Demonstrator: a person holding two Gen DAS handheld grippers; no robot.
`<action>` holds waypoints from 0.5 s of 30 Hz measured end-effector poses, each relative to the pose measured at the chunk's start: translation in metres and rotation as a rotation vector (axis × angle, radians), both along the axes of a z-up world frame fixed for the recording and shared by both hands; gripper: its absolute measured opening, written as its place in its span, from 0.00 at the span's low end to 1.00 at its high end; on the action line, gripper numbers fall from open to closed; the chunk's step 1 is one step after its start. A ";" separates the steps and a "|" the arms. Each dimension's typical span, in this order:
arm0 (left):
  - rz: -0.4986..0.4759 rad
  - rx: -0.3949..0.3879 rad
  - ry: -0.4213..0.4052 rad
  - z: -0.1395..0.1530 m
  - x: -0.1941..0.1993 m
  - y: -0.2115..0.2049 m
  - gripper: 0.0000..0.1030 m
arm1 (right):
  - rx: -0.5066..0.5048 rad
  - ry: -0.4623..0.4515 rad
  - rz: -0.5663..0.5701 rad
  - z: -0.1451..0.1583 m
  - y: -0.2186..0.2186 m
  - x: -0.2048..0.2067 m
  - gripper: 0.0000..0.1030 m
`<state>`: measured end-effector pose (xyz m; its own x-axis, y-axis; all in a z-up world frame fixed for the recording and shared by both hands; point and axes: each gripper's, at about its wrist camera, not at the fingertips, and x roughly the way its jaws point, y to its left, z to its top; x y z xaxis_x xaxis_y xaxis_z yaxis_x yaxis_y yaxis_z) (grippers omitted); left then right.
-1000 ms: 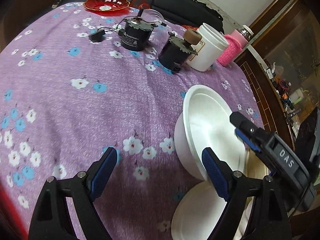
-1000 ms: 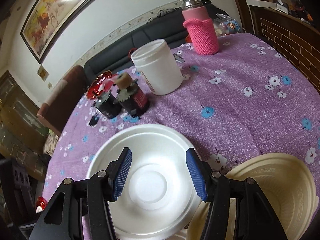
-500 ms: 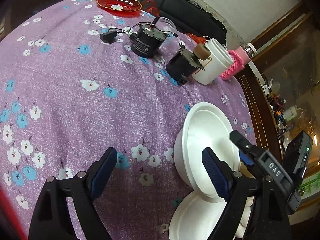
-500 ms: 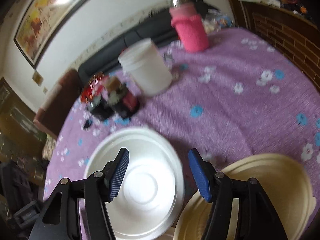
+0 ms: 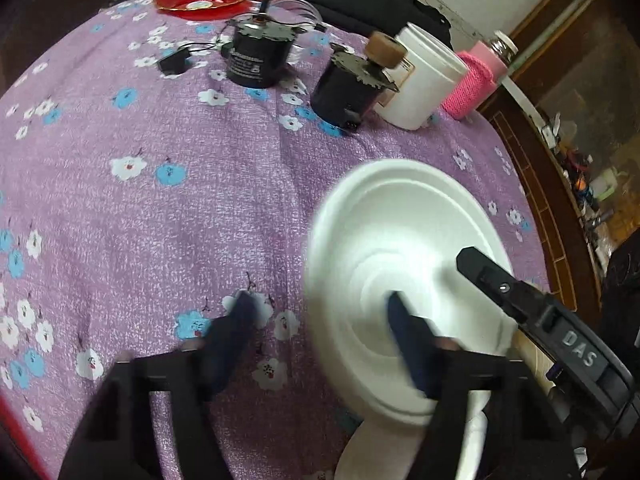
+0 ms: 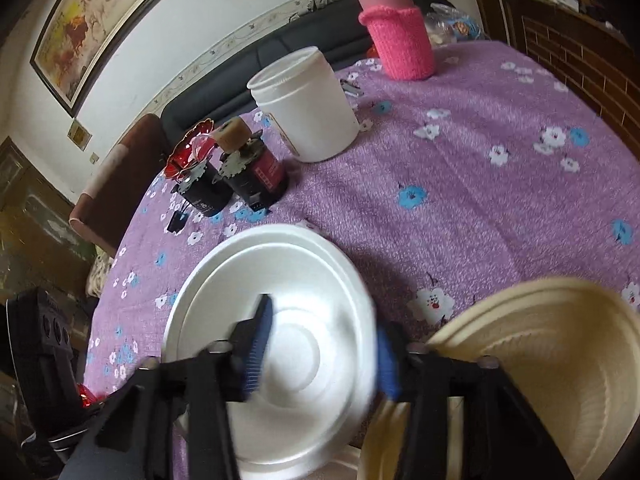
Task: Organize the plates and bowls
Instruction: 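Close both tools on the white paper bowl rim and lift it, then carry the white bowl over the plate stack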
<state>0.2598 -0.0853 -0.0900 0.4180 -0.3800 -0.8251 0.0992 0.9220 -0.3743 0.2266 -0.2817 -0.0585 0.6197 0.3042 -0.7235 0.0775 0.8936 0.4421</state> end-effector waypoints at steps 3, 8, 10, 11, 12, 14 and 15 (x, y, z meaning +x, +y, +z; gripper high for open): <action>-0.020 0.026 0.003 -0.001 -0.001 -0.006 0.27 | 0.010 0.010 0.017 -0.003 0.003 0.001 0.13; 0.000 0.023 -0.014 0.008 -0.008 0.002 0.27 | 0.000 -0.040 0.028 0.008 0.010 -0.005 0.12; 0.009 0.032 -0.026 0.017 -0.013 0.007 0.27 | 0.003 -0.062 0.042 0.014 0.015 -0.007 0.12; 0.015 0.036 -0.033 0.021 -0.015 0.010 0.27 | 0.005 -0.069 0.048 0.016 0.017 -0.008 0.12; 0.022 0.042 -0.045 0.026 -0.020 0.014 0.27 | 0.006 -0.080 0.058 0.019 0.020 -0.010 0.12; 0.031 0.059 -0.066 0.034 -0.028 0.019 0.27 | 0.004 -0.103 0.078 0.025 0.028 -0.013 0.12; 0.040 0.073 -0.081 0.039 -0.034 0.024 0.27 | -0.002 -0.115 0.089 0.029 0.033 -0.015 0.12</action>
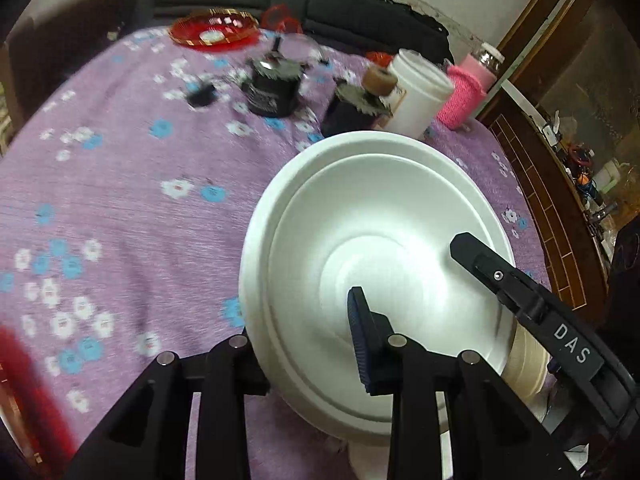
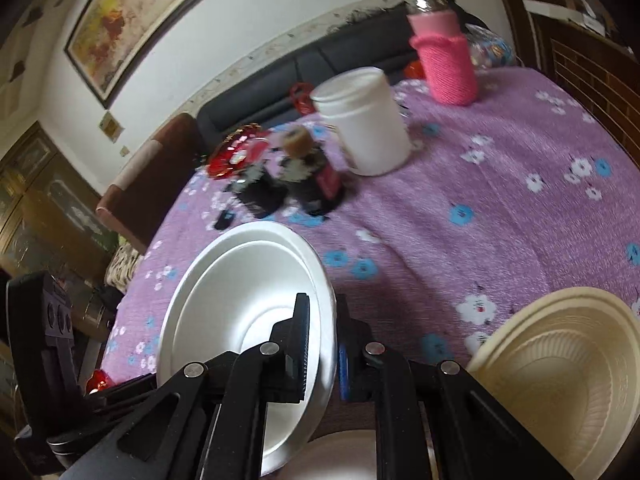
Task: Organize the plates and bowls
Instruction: 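Carry the white bowl over the plate stack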
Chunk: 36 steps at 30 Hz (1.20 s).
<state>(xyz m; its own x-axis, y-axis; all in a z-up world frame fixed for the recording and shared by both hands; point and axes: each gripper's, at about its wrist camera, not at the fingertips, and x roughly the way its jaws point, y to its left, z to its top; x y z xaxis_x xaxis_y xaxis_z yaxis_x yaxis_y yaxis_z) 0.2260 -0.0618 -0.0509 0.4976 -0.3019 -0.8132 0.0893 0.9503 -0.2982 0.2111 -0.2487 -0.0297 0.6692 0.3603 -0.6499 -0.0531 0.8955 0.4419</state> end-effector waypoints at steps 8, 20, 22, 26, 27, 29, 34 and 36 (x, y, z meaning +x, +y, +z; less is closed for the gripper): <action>0.081 0.045 -0.060 0.018 -0.039 0.044 0.28 | -0.027 -0.072 0.103 0.019 0.051 -0.020 0.12; 0.191 0.061 -0.140 0.047 -0.112 0.112 0.28 | -0.062 -0.142 0.239 0.041 0.126 -0.078 0.13; 0.201 0.045 -0.154 0.050 -0.124 0.120 0.28 | -0.060 -0.152 0.241 0.044 0.132 -0.090 0.13; 0.217 0.011 -0.171 0.053 -0.144 0.137 0.28 | -0.076 -0.163 0.249 0.050 0.146 -0.112 0.13; 0.221 0.000 -0.173 0.053 -0.149 0.142 0.28 | -0.077 -0.161 0.253 0.051 0.149 -0.115 0.13; 0.231 -0.022 -0.170 0.052 -0.159 0.152 0.28 | -0.081 -0.158 0.261 0.052 0.156 -0.122 0.13; 0.274 -0.048 -0.182 0.049 -0.181 0.177 0.28 | -0.102 -0.162 0.288 0.056 0.182 -0.142 0.13; 0.293 -0.051 -0.186 0.048 -0.188 0.186 0.28 | -0.115 -0.165 0.301 0.055 0.195 -0.150 0.13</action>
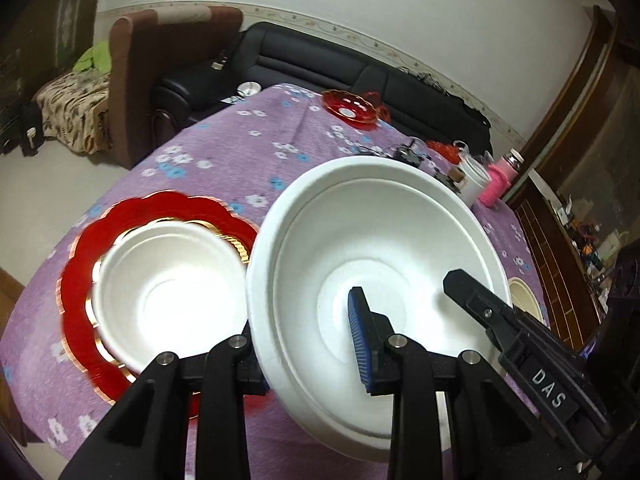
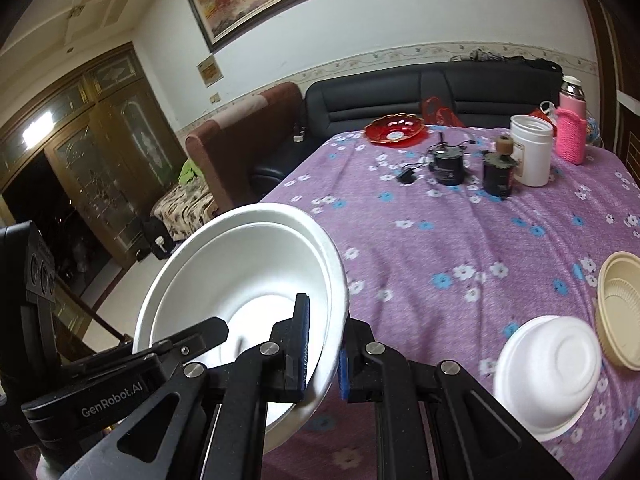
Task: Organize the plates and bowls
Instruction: 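Carry the white bowl over the plate stack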
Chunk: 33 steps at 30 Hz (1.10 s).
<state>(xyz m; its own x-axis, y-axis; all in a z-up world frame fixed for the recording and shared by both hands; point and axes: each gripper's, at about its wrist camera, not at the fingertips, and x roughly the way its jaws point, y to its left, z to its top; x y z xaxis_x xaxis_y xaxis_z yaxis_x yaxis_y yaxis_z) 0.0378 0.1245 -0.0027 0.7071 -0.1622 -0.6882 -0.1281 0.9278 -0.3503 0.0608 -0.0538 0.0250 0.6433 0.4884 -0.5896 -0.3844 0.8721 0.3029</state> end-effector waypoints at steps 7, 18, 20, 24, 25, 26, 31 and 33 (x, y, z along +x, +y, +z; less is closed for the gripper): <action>0.051 0.003 -0.034 0.004 -0.024 0.026 0.29 | -0.005 0.002 0.016 -0.002 0.031 -0.022 0.13; 0.106 0.031 -0.079 0.019 -0.041 0.064 0.33 | -0.021 0.010 0.069 0.011 0.073 -0.030 0.13; 0.129 0.046 -0.077 0.019 -0.043 0.073 0.33 | -0.016 0.015 0.087 0.010 0.082 -0.029 0.13; 0.174 0.071 -0.052 0.012 -0.037 0.090 0.33 | -0.031 0.031 0.115 0.002 0.108 -0.022 0.13; 0.183 0.070 -0.042 0.009 -0.035 0.094 0.33 | -0.032 0.040 0.121 0.000 0.112 -0.021 0.13; 0.193 0.070 -0.030 0.005 -0.032 0.098 0.33 | -0.032 0.055 0.129 -0.004 0.119 -0.018 0.13; 0.213 0.085 0.024 -0.013 -0.021 0.111 0.33 | -0.061 0.102 0.152 -0.023 0.139 -0.009 0.14; 0.217 0.099 0.040 -0.018 -0.018 0.113 0.33 | -0.070 0.117 0.152 -0.031 0.143 -0.006 0.15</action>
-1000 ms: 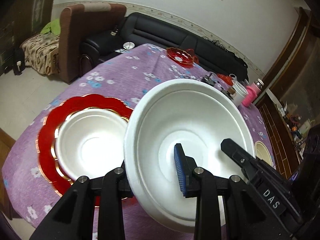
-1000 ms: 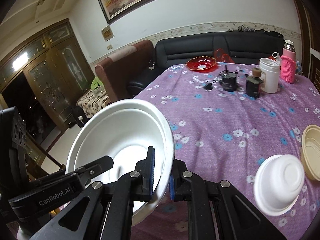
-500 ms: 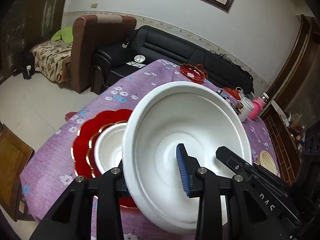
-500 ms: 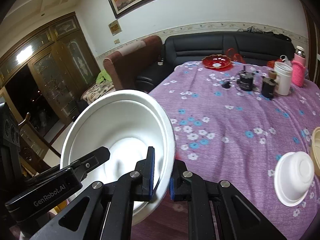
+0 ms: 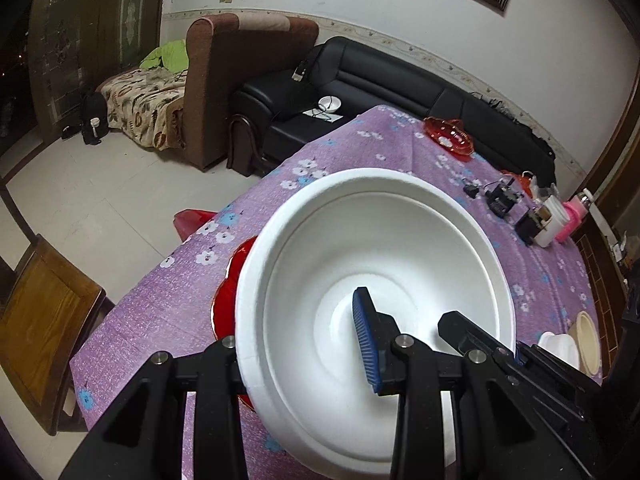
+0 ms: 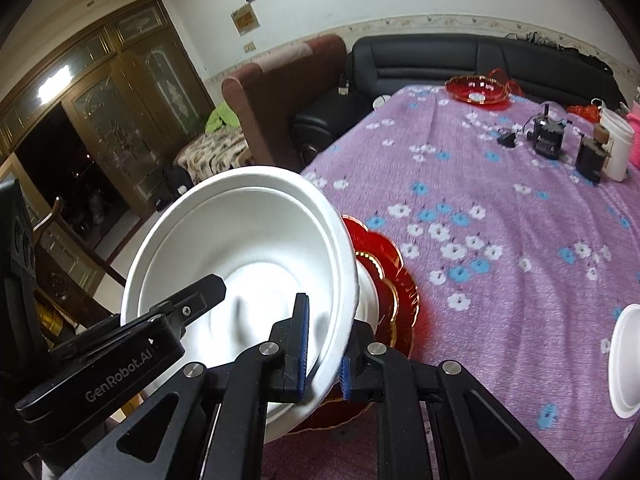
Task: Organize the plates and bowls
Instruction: 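Carry the white bowl over the plate stack, then lower the white bowl onto the white plate and open both tools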
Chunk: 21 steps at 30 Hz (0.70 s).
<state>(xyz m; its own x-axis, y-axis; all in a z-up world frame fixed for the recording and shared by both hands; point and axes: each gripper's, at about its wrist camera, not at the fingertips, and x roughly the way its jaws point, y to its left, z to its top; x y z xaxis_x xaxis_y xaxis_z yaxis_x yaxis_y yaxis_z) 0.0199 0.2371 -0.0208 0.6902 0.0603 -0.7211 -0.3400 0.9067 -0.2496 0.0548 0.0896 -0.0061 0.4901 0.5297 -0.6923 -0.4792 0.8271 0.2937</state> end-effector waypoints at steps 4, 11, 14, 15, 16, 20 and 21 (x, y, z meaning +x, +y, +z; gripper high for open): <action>-0.001 0.018 0.029 -0.010 0.010 0.000 0.33 | -0.008 0.035 -0.005 -0.015 0.002 0.009 0.15; 0.008 0.086 0.057 -0.018 0.018 -0.001 0.44 | -0.029 0.055 -0.018 -0.028 0.005 0.017 0.16; 0.029 0.113 0.047 -0.017 0.017 -0.001 0.51 | -0.049 0.038 -0.027 -0.029 0.006 0.018 0.16; 0.034 0.122 0.043 -0.016 0.016 -0.001 0.51 | -0.050 0.033 -0.029 -0.029 0.007 0.018 0.16; 0.038 0.125 0.039 -0.015 0.016 0.001 0.52 | -0.049 0.031 -0.032 -0.029 0.007 0.018 0.16; 0.048 0.100 0.028 -0.013 0.013 0.007 0.56 | -0.049 0.025 -0.052 -0.031 0.006 0.021 0.16; 0.048 0.092 0.027 -0.013 0.012 0.009 0.56 | -0.050 0.022 -0.060 -0.031 0.005 0.021 0.16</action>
